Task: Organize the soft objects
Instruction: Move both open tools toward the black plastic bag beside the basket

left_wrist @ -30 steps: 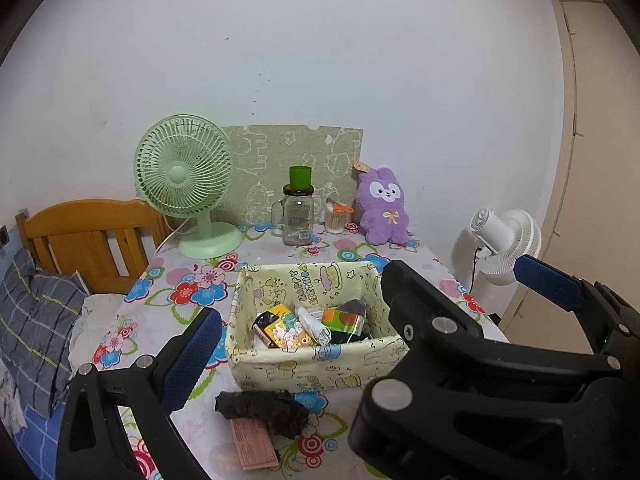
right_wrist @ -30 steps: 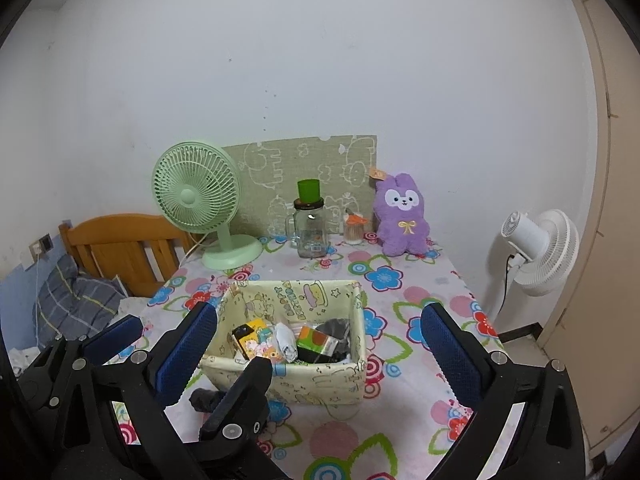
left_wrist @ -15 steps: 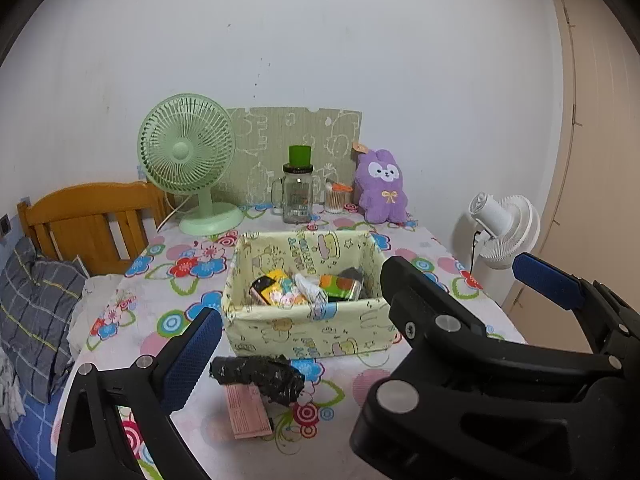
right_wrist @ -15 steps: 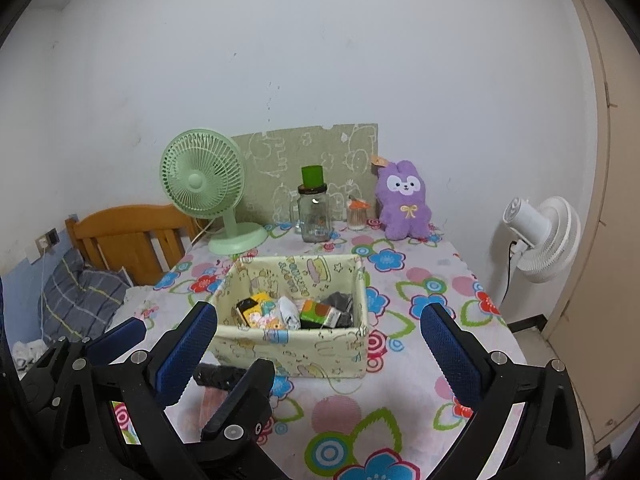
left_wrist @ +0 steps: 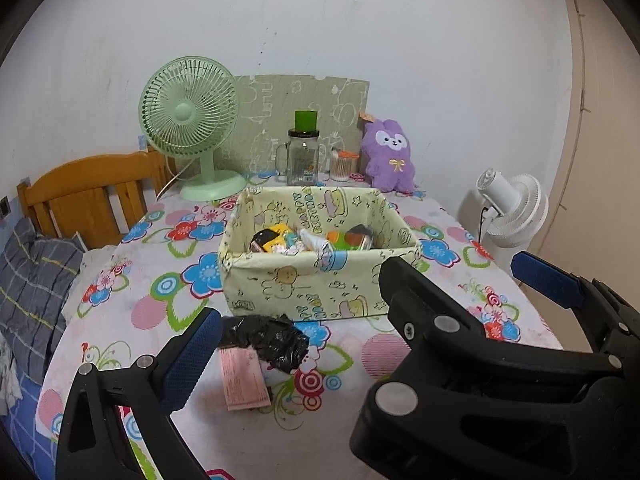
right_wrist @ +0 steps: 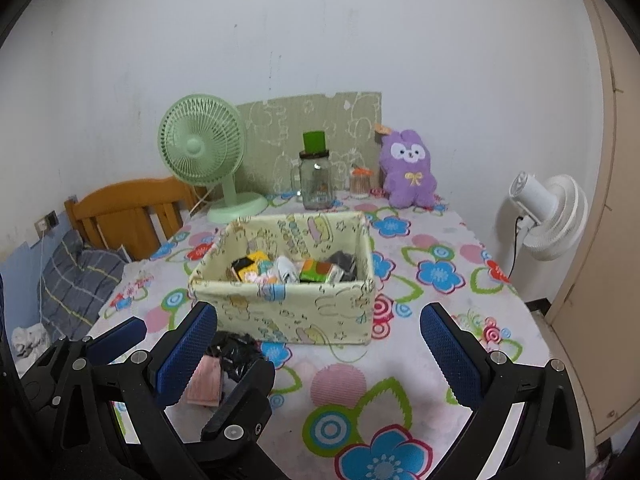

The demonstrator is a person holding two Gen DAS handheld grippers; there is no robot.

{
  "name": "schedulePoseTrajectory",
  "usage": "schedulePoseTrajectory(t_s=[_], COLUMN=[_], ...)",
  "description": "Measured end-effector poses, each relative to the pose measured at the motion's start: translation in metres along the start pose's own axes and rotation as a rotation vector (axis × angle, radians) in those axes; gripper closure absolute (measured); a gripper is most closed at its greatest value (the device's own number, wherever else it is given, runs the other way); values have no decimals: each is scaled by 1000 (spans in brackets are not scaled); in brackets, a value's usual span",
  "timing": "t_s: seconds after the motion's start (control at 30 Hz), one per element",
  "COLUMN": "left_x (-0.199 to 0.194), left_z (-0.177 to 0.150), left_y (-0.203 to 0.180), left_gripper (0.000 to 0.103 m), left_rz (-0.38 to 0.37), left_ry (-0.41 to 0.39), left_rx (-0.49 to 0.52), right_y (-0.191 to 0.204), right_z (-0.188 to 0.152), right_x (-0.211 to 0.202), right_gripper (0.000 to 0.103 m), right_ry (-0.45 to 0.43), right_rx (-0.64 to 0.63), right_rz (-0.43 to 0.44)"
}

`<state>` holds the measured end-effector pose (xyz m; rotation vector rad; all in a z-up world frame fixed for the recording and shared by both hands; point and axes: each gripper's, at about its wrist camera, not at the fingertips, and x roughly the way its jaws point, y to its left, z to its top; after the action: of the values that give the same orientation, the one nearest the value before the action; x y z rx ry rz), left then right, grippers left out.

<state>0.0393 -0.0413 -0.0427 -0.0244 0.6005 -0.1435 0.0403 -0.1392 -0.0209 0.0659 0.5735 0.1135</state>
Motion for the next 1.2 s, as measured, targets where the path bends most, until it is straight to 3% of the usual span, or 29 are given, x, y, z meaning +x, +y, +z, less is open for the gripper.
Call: schedulePoseTrajectory(t_s=[0.37,0.63,1.2], left_x=[20,46,76], left_z=[-22,-40,-42], left_y=[12,30,60], left_gripper=[4,8,10], left_rz=[14,34,79], left_ry=[59,137,208], left_rx=[11,-15,-35], right_y=[7,20,44], right_z=[-26,-43,-46], right_x=[25,57,104], right_gripper=[3,8,12], right_ry=[40,122,236], right_rx=[-15,-48,-84], right_rz=[25,33,112])
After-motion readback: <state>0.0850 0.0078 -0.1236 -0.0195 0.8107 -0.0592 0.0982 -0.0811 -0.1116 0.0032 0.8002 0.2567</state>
